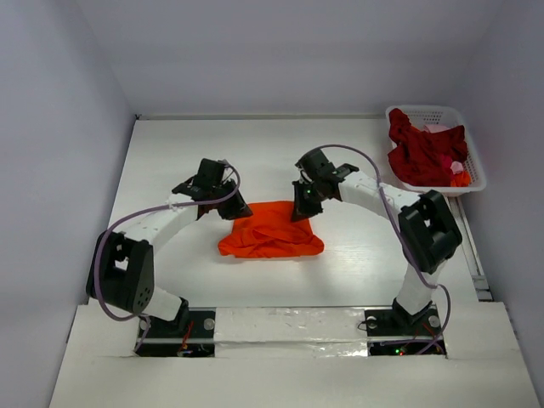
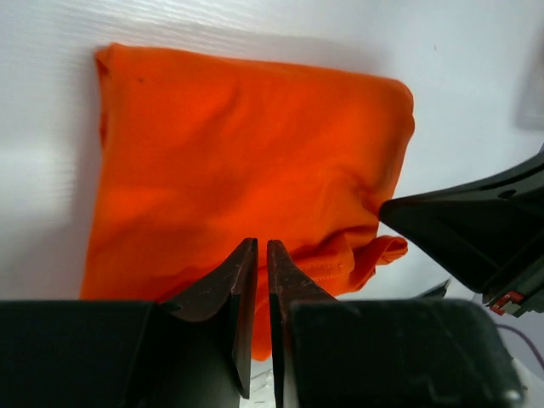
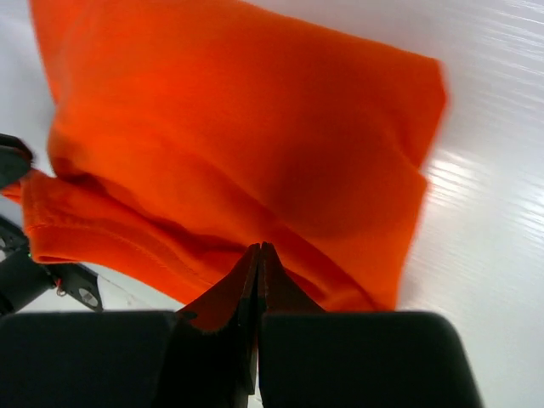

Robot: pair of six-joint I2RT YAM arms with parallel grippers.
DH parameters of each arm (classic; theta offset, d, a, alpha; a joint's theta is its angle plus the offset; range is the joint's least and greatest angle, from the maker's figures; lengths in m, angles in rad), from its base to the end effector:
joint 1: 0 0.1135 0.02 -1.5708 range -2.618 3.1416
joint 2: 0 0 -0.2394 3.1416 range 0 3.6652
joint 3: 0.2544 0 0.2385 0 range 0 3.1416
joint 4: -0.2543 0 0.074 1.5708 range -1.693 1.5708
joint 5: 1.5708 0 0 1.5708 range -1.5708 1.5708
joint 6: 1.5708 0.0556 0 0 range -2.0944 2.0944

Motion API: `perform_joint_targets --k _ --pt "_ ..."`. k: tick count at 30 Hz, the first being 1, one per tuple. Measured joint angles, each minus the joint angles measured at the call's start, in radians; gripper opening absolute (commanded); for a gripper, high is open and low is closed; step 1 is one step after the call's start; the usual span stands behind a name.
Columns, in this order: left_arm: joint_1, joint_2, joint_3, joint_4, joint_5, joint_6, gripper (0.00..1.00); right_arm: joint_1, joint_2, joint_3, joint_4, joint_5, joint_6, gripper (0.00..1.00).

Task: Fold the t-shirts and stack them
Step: Fold the long partially folded tshirt into a neat square

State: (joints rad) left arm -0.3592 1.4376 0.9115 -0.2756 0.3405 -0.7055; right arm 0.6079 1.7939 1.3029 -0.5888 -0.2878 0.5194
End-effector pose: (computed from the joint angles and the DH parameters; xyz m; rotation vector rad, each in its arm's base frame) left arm 0.2798 -0.1249 0.1960 -0.2595 2.4943 -0.8845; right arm 0.2905 0.2213 0.1788 -0.2247 2.7835 0.7155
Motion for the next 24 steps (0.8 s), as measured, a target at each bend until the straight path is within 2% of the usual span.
perform_joint_targets --k 9,17,24 --pt "-0.071 0.011 0.023 0.005 0.033 -0.003 0.09 0.081 0.052 0.121 0.021 -0.041 0.001 0.00" --pt "-0.085 0.023 0.023 0.004 0.048 -0.002 0.10 0.088 0.154 0.143 0.045 -0.062 0.003 0.00" --pt "-0.099 0.093 0.022 0.008 0.048 0.001 0.03 0.101 0.217 0.160 0.059 -0.080 0.016 0.00"
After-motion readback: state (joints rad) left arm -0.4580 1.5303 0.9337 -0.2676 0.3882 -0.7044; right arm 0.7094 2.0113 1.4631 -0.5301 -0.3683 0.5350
